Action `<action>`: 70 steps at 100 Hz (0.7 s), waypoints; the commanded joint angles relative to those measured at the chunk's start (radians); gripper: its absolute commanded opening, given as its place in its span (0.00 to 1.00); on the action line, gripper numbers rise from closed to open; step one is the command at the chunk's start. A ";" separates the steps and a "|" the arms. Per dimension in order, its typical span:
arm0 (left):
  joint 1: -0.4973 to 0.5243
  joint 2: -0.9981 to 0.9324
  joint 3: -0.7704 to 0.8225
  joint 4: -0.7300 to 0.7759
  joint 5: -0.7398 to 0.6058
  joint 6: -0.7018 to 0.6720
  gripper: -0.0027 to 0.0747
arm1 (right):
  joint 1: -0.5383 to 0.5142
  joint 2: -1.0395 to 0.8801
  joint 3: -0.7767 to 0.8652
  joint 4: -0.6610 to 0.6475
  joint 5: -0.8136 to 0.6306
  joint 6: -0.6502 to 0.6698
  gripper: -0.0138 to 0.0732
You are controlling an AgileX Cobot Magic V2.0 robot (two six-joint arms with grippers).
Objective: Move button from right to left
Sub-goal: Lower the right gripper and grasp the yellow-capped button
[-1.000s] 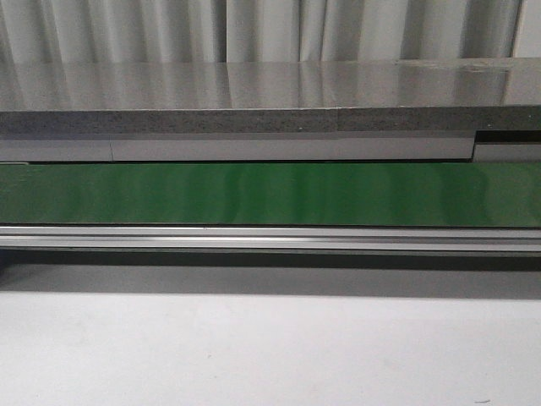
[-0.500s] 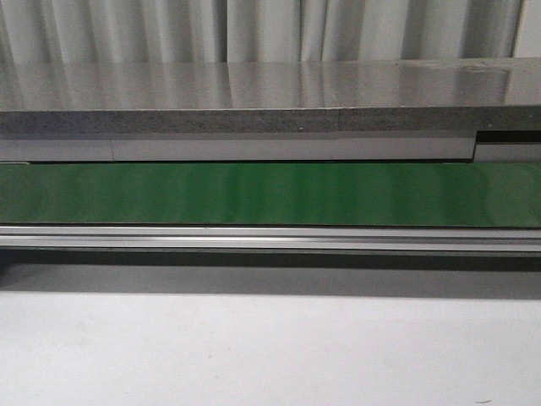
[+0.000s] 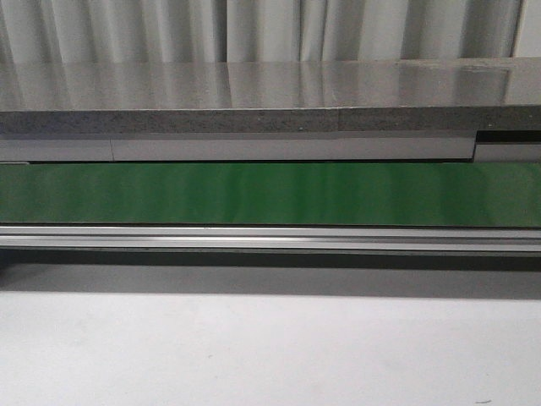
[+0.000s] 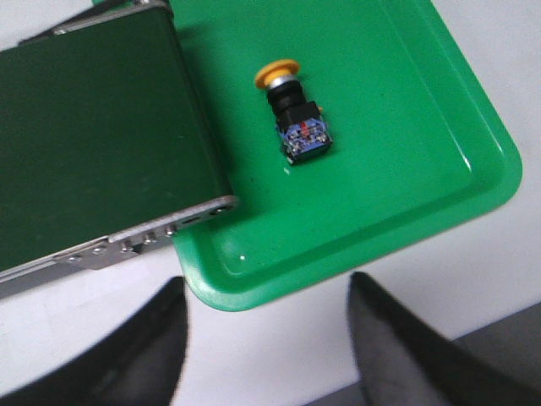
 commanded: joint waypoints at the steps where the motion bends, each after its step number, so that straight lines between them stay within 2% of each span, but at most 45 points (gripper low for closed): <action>1: 0.003 -0.031 0.045 -0.002 -0.073 -0.009 0.01 | -0.031 0.046 -0.040 0.006 -0.064 -0.028 0.93; 12: 0.003 -0.031 0.045 -0.002 -0.073 -0.009 0.01 | -0.059 0.135 -0.077 0.005 -0.063 -0.056 0.90; 34: 0.003 -0.031 0.045 -0.002 -0.073 -0.009 0.01 | -0.085 0.296 -0.167 -0.014 -0.064 -0.229 0.90; 49: 0.003 -0.031 0.045 -0.002 -0.073 -0.009 0.01 | -0.088 0.413 -0.245 0.036 -0.064 -0.252 0.89; 70: 0.003 -0.031 0.045 -0.002 -0.073 -0.009 0.01 | -0.099 0.595 -0.366 0.046 0.016 -0.252 0.79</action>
